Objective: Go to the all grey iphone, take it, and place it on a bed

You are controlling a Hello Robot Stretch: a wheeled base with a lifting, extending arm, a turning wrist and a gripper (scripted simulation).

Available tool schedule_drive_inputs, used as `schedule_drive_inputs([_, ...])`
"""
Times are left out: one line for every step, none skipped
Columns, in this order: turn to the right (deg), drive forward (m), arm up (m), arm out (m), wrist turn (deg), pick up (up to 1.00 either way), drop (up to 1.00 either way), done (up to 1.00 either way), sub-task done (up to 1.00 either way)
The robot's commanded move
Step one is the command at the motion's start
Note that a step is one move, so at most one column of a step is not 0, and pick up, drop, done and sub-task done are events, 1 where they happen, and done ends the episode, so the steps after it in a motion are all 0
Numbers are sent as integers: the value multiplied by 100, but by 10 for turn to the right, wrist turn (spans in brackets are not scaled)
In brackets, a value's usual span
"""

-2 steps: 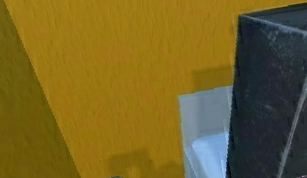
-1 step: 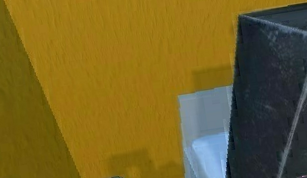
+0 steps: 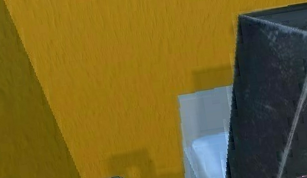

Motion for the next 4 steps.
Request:
schedule_drive_inputs([0, 0, 0, 0, 450, 0, 0, 0, 0])
schedule_drive_inputs([0, 0, 0, 0, 450, 0, 0, 0, 0])
schedule_drive_inputs([0, 0, 0, 0, 360, 0, 0, 0, 0])
schedule_drive_inputs([0, 0, -16, 0, 0, 0, 0, 0, 0])
